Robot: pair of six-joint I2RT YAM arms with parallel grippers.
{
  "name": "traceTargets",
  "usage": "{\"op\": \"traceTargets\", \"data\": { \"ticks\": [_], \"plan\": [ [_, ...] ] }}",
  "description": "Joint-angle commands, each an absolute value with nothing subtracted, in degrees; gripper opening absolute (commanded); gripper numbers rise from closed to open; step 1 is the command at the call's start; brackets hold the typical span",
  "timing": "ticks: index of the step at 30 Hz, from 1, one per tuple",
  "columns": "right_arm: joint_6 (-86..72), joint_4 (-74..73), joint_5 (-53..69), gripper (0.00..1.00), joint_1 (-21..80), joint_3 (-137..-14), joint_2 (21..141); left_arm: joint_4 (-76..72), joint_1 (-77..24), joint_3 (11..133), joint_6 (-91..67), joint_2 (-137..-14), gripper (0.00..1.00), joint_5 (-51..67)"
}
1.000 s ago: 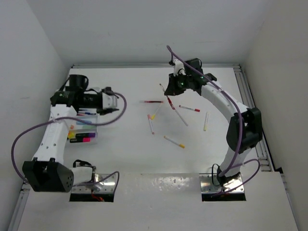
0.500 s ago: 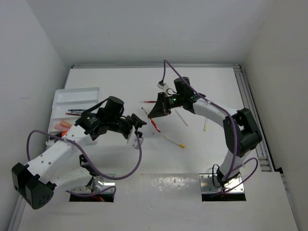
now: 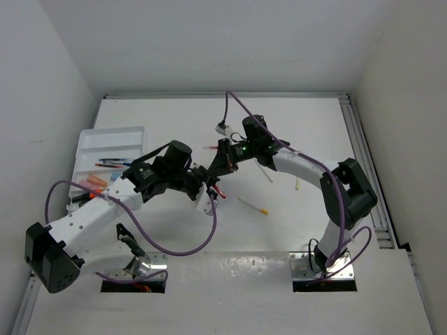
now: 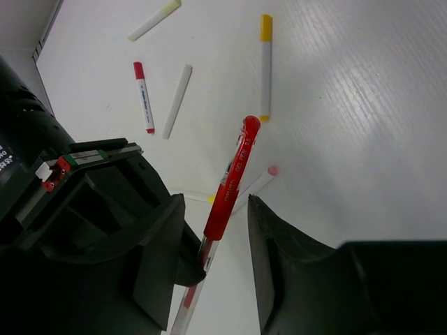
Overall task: Sort the stationery into containers
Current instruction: Pass the stationery from the right arm to the left, then place the stationery into the container
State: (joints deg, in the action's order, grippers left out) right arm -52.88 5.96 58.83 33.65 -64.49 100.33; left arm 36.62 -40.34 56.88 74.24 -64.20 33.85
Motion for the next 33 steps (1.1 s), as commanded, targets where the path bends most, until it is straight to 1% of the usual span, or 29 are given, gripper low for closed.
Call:
{"op": "traceTargets", "data": {
  "ticks": [1, 2, 4, 5, 7, 8, 10, 11, 12, 15, 17, 20, 23, 25, 26, 27, 31, 33],
  "plan": [
    [-54.23, 9.75, 60.73, 0.00, 34.01, -65.48, 100.02, 35.24, -41.13, 56.43, 74.79, -64.51, 0.45, 32.79],
    [-54.75, 9.93, 60.99, 0.00, 34.01, -65.74, 99.85, 35.59, -41.05, 55.90, 75.14, -64.60, 0.43, 32.44],
    [-54.93, 10.28, 61.26, 0.00, 34.19, -65.74, 99.58, 36.64, -41.13, 55.29, 76.28, -64.60, 0.35, 31.47],
    [-54.84, 10.28, 61.26, 0.00, 34.10, -65.74, 99.32, 37.35, -41.05, 55.20, 76.64, -64.60, 0.27, 31.20],
    [-54.58, 10.28, 61.52, 0.00, 34.19, -65.74, 99.14, 38.58, -40.87, 55.46, 76.55, -64.69, 0.20, 30.33],
    [-54.49, 9.76, 61.52, 0.02, 34.19, -65.83, 99.05, 39.28, -40.52, 55.63, 76.12, -64.60, 0.16, 30.15],
    [-53.62, 8.88, 61.52, 0.10, 34.02, -66.61, 99.23, 38.94, -39.38, 56.25, 74.45, -64.69, 0.12, 28.75],
    [-53.44, 8.01, 61.35, 0.24, 33.67, -66.97, 99.40, 38.59, -38.94, 57.03, 73.05, -64.69, 0.10, 27.35],
    [-52.83, 7.56, 61.35, 0.30, 33.40, -67.84, 99.49, 38.58, -36.85, 57.65, 72.43, -64.86, 0.08, 26.73],
    [-51.95, 4.85, 61.26, 0.45, 30.42, -69.78, 100.54, 39.11, -32.27, 60.54, 70.93, -65.47, 0.05, 26.45],
    [-50.98, 3.26, 61.35, 0.47, 26.92, -72.24, 101.94, 42.25, -26.56, 62.57, 72.32, -67.05, 0.04, 27.42],
    [-50.71, 1.94, 60.47, 0.47, 21.98, -74.97, 103.44, 46.92, -17.69, 66.00, 77.94, -71.09, 0.03, 27.86],
    [-46.61, -2.52, 58.54, 0.47, 17.86, -78.03, 105.81, 51.93, -5.94, 71.78, 86.10, -78.71, 0.03, 28.91],
    [-42.74, -8.59, 57.14, 0.47, 17.32, -79.45, 106.52, 56.85, -1.52, 77.06, 89.98, -82.86, 0.03, 29.53],
    [-38.54, -10.88, 56.35, 0.47, 17.14, -80.76, 107.13, 58.61, 3.03, 78.56, 92.09, -87.41, 0.03, 29.53],
    [-36.50, -14.81, 54.60, 0.47, 17.05, -81.29, 107.57, 61.41, 4.90, 81.62, 96.20, -89.54, 0.03, 28.75],
    [-30.42, -19.59, 51.16, 0.46, 17.05, -81.83, 108.54, 61.79, 14.47, 86.29, 103.52, -99.55, 0.03, 26.29],
    [-26.65, -22.57, 48.19, 0.46, 17.14, -82.52, 109.42, 61.79, 16.51, 88.75, 105.90, -101.85, 0.04, 25.32]
  ]
}}
